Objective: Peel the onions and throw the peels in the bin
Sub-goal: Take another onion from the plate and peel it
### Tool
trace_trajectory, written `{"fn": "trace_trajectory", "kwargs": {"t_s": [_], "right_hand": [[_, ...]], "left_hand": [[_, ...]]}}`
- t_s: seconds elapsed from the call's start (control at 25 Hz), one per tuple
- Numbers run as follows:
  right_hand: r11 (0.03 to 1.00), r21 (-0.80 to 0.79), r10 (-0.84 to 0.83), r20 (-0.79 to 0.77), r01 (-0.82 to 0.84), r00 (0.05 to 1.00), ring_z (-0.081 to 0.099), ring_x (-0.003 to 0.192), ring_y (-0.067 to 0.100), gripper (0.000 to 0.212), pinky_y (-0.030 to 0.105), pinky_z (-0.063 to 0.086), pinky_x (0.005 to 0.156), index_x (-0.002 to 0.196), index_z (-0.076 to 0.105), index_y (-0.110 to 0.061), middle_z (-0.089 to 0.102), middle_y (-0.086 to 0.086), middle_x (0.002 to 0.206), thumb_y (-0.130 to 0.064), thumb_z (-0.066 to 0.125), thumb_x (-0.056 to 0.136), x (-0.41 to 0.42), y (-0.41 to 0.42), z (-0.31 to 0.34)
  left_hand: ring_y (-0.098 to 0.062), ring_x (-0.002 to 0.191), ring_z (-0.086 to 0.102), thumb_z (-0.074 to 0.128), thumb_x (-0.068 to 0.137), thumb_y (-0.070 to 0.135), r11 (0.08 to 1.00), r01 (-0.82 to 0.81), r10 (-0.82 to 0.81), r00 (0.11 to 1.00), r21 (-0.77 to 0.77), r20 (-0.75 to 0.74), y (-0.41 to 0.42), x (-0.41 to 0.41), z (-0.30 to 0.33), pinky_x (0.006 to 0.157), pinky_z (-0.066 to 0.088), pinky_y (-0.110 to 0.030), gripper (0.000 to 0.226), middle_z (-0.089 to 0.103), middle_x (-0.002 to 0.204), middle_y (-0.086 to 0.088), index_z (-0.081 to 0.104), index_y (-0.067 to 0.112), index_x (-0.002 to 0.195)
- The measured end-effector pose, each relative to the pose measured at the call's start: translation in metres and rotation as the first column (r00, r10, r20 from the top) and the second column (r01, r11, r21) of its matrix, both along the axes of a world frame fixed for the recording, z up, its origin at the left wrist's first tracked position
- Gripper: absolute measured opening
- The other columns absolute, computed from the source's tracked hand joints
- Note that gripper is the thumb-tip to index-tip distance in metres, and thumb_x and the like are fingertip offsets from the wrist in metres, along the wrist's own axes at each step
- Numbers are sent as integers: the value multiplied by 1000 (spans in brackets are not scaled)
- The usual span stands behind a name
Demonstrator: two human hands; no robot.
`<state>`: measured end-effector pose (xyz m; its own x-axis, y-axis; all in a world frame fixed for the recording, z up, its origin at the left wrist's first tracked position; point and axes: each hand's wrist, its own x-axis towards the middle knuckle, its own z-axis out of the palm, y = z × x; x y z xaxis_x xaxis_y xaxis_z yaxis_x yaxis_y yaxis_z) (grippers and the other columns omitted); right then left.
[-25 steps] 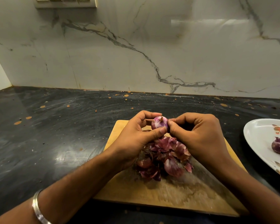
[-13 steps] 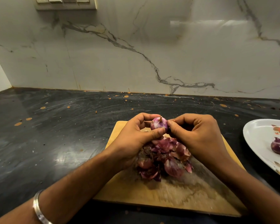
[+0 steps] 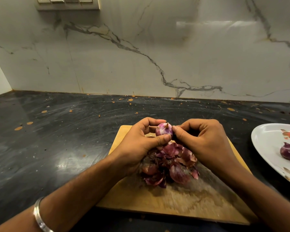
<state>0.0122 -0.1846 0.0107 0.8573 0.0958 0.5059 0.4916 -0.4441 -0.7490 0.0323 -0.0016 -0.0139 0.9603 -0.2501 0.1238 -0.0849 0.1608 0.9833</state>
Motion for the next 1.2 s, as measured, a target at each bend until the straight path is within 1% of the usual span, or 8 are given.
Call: {"fn": "trace_trajectory", "kwargs": {"t_s": [0.12,0.32,0.44,0.64,0.76,0.88,1.0,1.2], "right_hand": [[1000,13,0,-16,0,1000,71,66,15,16,48,59,64,77,79,-16,74,-1,68,-24,72,88,0,-2,1],[999,28,18,-37,-17,999,72,69,15,15,48,59,66,79,79,-16,75,-1,71,-24,72,88,0,0,1],[1000,26,-13,-18,13,1000,71,66,18,15,49,58,64,75,78,-16,74,0,68,-23,73,86,0,0,-1],[994,-29,-99,82,102,992,66,56,12,13,39,55,56,70,76,-17,71,-5,61,-17,77,83,1,4,-4],[988,-22,-146,128,150,981,63,54,11,12,34,53,52,70,74,-17,69,-5,60,-14,78,81,1,3,-5],[985,31,-170,86,168,982,66,56,11,11,33,57,54,72,73,-18,69,-5,61,-14,77,82,2,5,-7],[983,89,-166,34,163,986,70,59,13,11,39,60,57,74,72,-18,71,-3,64,-13,76,83,1,3,-8],[981,84,-174,8,173,985,72,62,15,11,45,61,60,75,71,-18,72,0,65,-12,73,83,1,2,-6]], "left_hand": [[-26,88,70,80,67,12,1000,-5,5,1000,0,11,-2,0,0,79,61,-36,48,69,113,-18,66,11,113],[-25,88,71,80,67,14,1000,7,-7,1000,-9,-5,0,1,0,73,59,-32,49,69,113,-18,66,12,113],[-27,89,70,82,65,16,999,-14,14,1000,36,22,-1,-1,-1,83,61,-41,49,70,112,-15,66,14,111],[-30,89,68,82,62,18,999,-18,17,1000,43,17,-4,-5,-1,92,56,-52,49,70,111,-12,67,16,109],[-29,92,69,80,66,16,1000,12,-12,1000,9,-1,-6,-4,0,87,59,-43,49,69,115,-15,66,13,113],[-19,81,69,75,71,15,994,67,-70,997,-82,-38,-6,-3,3,71,59,-24,48,71,102,-13,64,9,118],[-18,80,68,65,79,12,981,102,-115,991,-164,-71,-7,-3,4,73,59,-25,45,71,101,-13,59,8,124],[-24,93,72,59,84,10,957,79,-114,987,-280,-110,-1,1,12,76,61,-29,47,68,122,-19,54,9,131]]}}
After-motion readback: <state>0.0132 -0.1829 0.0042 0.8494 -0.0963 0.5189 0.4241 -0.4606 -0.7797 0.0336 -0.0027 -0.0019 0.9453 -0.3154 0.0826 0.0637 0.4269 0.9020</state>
